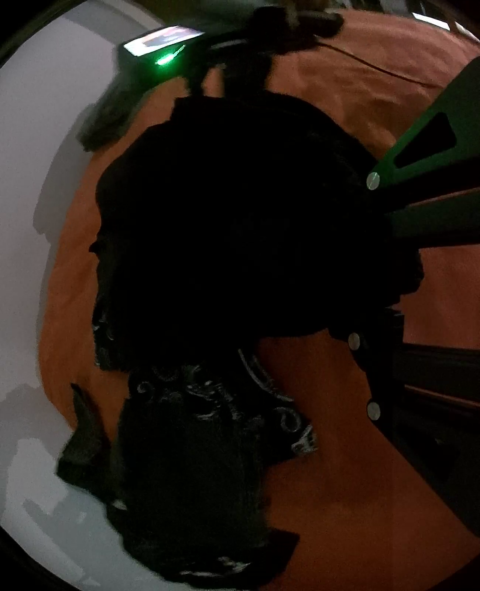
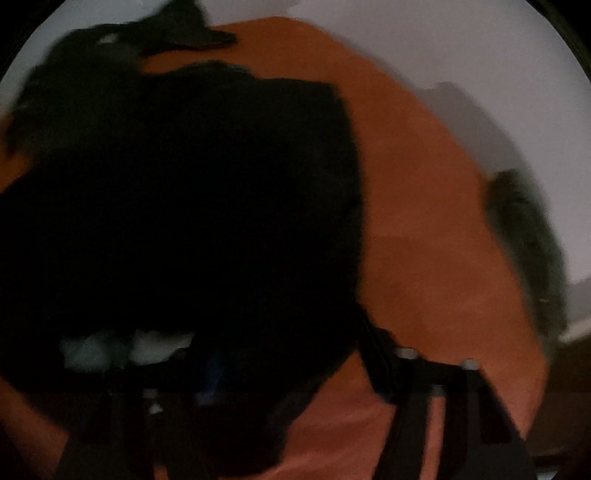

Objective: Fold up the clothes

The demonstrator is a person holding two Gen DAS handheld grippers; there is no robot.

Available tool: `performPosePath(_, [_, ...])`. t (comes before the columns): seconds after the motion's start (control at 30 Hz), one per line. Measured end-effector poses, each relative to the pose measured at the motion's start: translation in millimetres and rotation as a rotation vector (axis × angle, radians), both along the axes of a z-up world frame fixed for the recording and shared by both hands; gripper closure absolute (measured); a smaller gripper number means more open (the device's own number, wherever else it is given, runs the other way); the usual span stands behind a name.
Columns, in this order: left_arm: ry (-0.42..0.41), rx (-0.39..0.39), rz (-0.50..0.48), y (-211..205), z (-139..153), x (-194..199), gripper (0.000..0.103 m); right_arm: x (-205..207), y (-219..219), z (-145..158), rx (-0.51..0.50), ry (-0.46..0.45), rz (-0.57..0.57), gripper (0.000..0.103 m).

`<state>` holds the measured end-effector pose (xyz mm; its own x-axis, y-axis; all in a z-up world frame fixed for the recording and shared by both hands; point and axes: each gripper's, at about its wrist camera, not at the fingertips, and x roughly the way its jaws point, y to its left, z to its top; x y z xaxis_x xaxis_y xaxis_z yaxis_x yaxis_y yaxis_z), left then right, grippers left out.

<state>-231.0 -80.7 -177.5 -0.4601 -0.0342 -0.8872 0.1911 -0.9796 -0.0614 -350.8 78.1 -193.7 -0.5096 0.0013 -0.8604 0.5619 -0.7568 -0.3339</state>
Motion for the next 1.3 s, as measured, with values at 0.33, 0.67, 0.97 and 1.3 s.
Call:
performPosePath(0.33, [0.214,-0.172,-0.022,50.4,208.1,-173.7,0.093,-120.8,131.8,215.6,-0.321,0.255,-0.430,0.099])
performPosePath(0.67, [0.735,-0.275,-0.138,133.4,412.8,-123.0,0.091,16.3,213.6,476.2,-0.376,0.798,-0.402,0.099])
performPosePath(0.97, [0.433,-0.264,-0.326,175.1,168.7,-86.5,0.088,113.8,250.4,244.1,-0.344,0.398,-0.515,0.099])
performPosePath(1.3, [0.081,-0.152,-0.375,157.0,-46.8,22.3,0.080,206.4,232.5,4.2,-0.365,0.053,-0.641,0.099])
